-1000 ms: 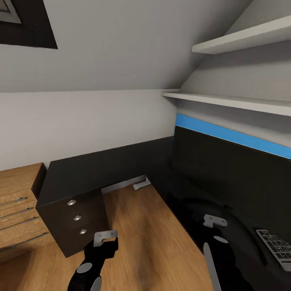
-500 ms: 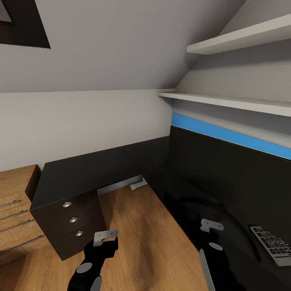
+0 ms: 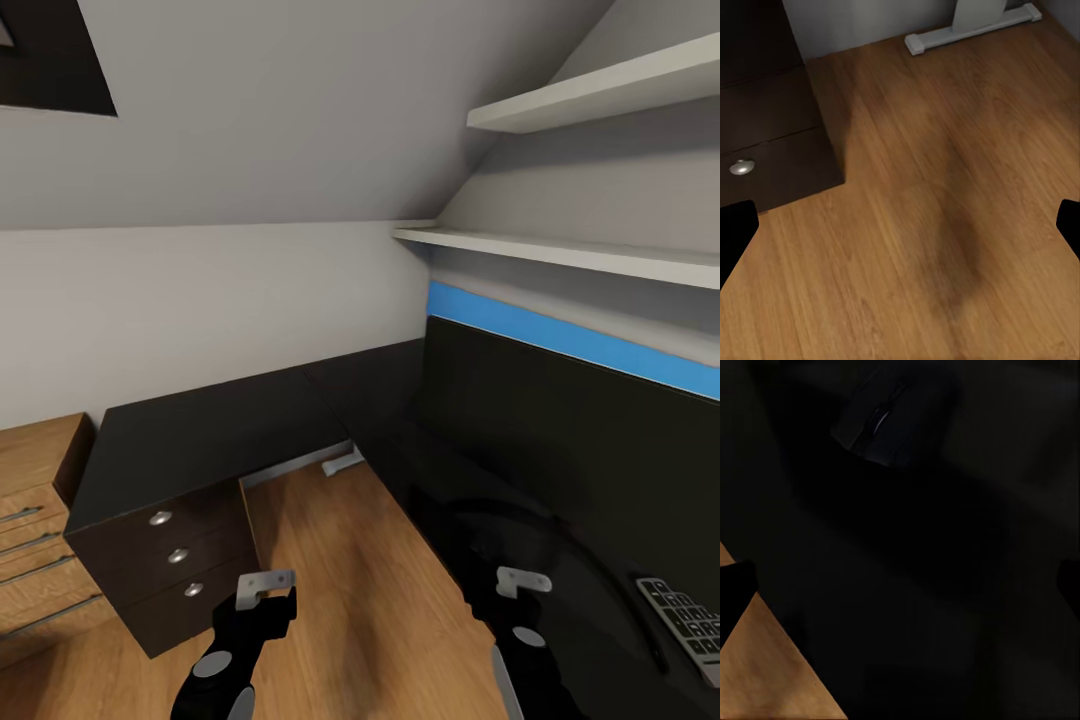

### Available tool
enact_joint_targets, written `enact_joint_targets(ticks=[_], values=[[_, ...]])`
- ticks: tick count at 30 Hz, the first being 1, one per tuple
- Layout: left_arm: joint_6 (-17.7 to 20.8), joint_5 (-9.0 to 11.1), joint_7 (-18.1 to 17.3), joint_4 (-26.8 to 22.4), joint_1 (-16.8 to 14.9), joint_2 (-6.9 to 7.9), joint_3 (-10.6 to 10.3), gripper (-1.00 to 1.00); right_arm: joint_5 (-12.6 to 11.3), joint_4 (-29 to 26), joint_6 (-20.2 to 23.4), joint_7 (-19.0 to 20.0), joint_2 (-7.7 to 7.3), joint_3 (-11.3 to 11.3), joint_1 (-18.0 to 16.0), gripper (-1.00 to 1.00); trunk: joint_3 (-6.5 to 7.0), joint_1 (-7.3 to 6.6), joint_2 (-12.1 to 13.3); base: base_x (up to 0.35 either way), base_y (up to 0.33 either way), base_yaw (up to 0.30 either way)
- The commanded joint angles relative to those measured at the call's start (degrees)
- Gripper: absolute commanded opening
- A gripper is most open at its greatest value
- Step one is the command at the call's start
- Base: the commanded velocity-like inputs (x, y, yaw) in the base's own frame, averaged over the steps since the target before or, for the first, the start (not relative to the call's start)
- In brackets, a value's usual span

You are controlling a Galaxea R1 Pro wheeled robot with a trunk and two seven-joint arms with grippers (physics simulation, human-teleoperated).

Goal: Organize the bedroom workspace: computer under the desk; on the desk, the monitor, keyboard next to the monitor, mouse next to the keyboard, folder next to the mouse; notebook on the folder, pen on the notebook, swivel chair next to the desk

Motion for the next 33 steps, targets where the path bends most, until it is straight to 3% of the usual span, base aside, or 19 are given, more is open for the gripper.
enact_joint_targets(ticks=[1, 9, 33], values=[[0.1, 0.6, 0.6, -0.1, 0.0, 0.02, -0.1, 1.0, 0.4, 0.9, 0.0, 0.0, -0.09, -0.1, -0.4, 1.0, -0.07, 0.01, 0.0, 0.16, 0.001, 0.0], [0.1, 0.6, 0.5, -0.1, 0.0, 0.02, -0.2, 1.0, 0.3, 7.1, -0.8, 0.0, -1.53, -0.2, -3.5, 1.0, -0.07, 0.01, 0.0, 0.109, 0.0, 0.0], [0.1, 0.6, 0.6, -0.1, 0.0, 0.11, -1.0, 1.0, -0.1, 12.4, -2.6, -0.1, -2.9, -0.6, -6.0, 1.0, -0.07, 0.01, 0.0, 0.102, 0.0, 0.0]])
